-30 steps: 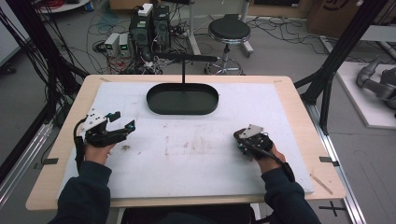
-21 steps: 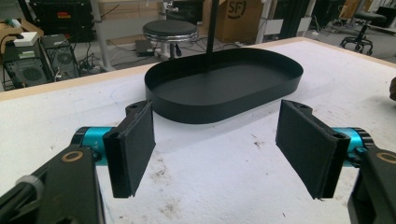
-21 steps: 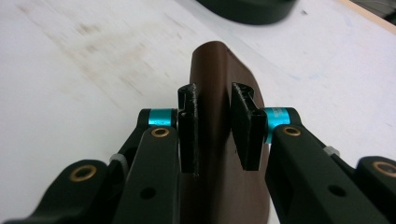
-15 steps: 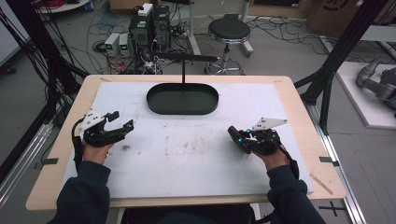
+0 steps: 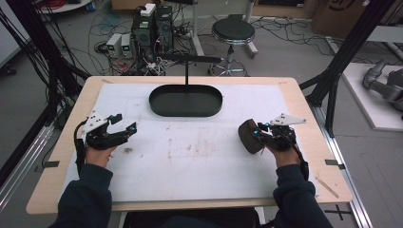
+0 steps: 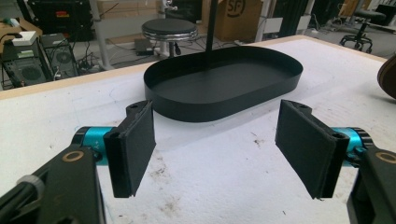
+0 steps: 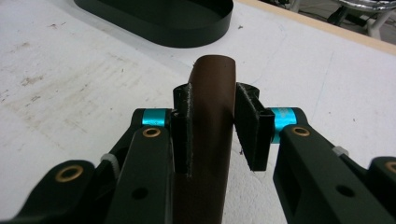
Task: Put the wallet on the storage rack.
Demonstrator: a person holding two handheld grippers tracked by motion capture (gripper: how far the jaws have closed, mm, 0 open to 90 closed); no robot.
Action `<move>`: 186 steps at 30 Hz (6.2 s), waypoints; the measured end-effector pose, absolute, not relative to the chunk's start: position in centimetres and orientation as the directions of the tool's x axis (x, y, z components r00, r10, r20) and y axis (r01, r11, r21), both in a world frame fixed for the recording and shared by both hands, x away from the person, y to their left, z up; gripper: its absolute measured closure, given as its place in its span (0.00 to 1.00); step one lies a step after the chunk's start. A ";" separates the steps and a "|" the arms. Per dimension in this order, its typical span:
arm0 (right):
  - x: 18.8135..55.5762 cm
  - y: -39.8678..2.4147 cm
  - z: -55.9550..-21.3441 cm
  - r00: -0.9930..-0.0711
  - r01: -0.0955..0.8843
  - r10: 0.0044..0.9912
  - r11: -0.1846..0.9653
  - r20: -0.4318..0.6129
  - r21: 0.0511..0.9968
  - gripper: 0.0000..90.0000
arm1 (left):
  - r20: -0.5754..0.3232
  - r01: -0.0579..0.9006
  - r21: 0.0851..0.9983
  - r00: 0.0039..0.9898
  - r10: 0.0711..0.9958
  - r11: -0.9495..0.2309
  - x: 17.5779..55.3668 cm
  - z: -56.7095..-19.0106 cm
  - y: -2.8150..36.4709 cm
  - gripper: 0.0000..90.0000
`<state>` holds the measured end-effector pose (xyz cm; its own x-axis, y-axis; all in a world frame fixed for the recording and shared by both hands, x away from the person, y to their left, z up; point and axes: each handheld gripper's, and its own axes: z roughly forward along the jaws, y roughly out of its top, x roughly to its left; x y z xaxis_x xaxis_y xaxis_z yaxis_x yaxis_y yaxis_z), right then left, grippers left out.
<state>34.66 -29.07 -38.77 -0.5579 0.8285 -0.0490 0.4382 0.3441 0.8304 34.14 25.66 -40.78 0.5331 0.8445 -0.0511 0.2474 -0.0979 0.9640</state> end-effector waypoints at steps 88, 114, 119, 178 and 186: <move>33.7 -26.9 -38.4 -0.644 0.309 0.712 0.578 -0.281 0.755 0.69 | -0.043 0.240 0.966 0.531 0.847 -0.101 34.0 -40.7 25.7 0.33; 35.4 -26.8 -40.4 -0.623 0.434 0.765 0.510 -0.162 0.742 0.42 | -0.045 0.242 0.965 0.533 0.845 -0.102 34.0 -40.8 25.6 0.33; 36.1 -26.7 -40.6 -0.643 0.460 0.757 0.501 -0.114 0.734 0.68 | -0.039 0.233 0.967 0.537 0.843 -0.103 34.0 -40.8 25.7 0.33; 53.7 -10.2 -39.2 -0.632 0.500 0.775 0.394 0.013 0.771 0.50 | -0.036 0.206 0.974 0.555 0.831 -0.096 34.0 -41.0 26.1 0.31; 51.3 -14.4 -36.6 -0.633 0.445 0.774 0.387 -0.022 0.808 0.47 | -0.049 0.208 0.975 0.556 0.830 -0.082 34.0 -40.9 26.0 0.31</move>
